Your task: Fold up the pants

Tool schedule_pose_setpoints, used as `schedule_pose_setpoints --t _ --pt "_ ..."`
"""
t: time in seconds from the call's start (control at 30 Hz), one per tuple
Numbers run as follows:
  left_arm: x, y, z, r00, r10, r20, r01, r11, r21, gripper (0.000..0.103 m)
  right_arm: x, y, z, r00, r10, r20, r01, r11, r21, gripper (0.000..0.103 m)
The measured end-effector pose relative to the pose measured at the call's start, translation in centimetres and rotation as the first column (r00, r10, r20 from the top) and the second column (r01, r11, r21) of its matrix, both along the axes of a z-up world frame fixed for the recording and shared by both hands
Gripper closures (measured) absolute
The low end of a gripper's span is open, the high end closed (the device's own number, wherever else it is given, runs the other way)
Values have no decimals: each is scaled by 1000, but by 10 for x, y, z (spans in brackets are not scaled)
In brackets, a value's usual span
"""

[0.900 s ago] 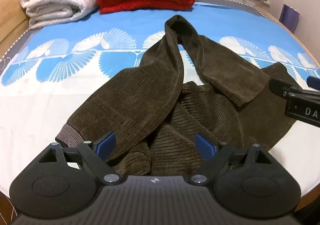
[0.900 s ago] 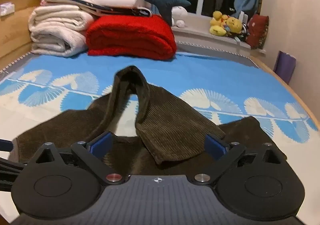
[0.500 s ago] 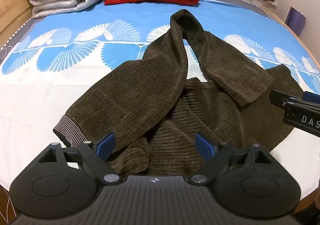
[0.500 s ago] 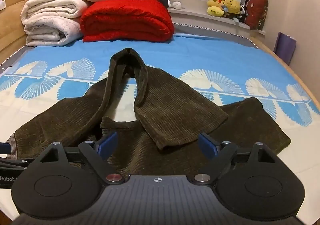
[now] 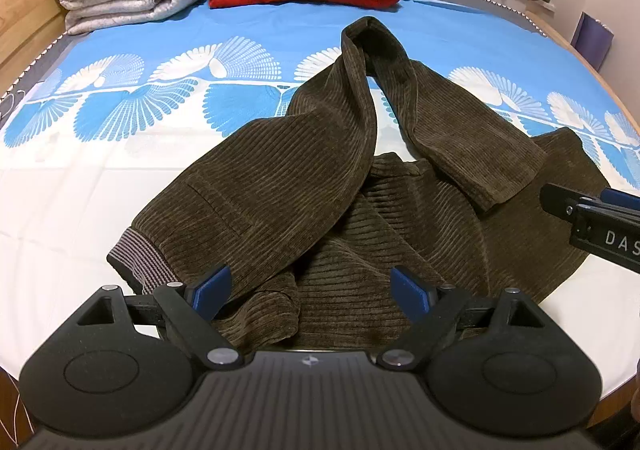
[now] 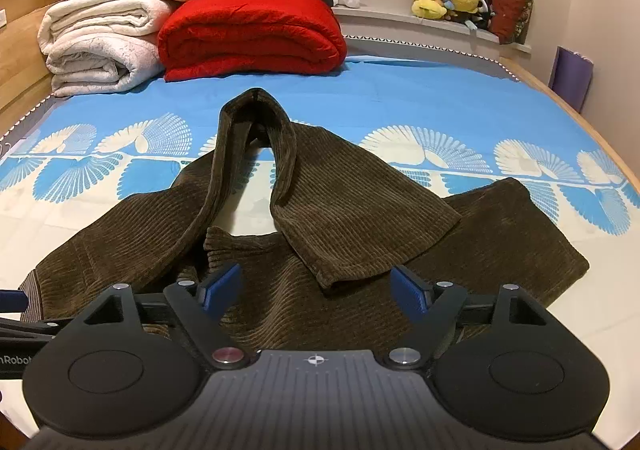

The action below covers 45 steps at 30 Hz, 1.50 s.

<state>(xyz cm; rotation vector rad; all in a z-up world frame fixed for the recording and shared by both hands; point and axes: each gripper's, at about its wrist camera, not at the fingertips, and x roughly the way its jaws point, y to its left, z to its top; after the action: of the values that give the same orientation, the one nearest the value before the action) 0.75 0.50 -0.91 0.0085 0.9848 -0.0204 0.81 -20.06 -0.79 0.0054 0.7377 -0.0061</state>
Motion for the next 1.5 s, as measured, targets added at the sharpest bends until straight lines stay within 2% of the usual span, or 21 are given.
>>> schedule_pose_setpoints --t 0.43,1.5 --pt "0 3 0 1000 3 -4 -3 1000 -3 13 1 1 -4 1000 -23 -11 23 999 -29 22" --pt "1 1 -1 1000 -1 -8 1 1000 5 13 4 -2 -9 998 -51 -38 50 998 -35 21"
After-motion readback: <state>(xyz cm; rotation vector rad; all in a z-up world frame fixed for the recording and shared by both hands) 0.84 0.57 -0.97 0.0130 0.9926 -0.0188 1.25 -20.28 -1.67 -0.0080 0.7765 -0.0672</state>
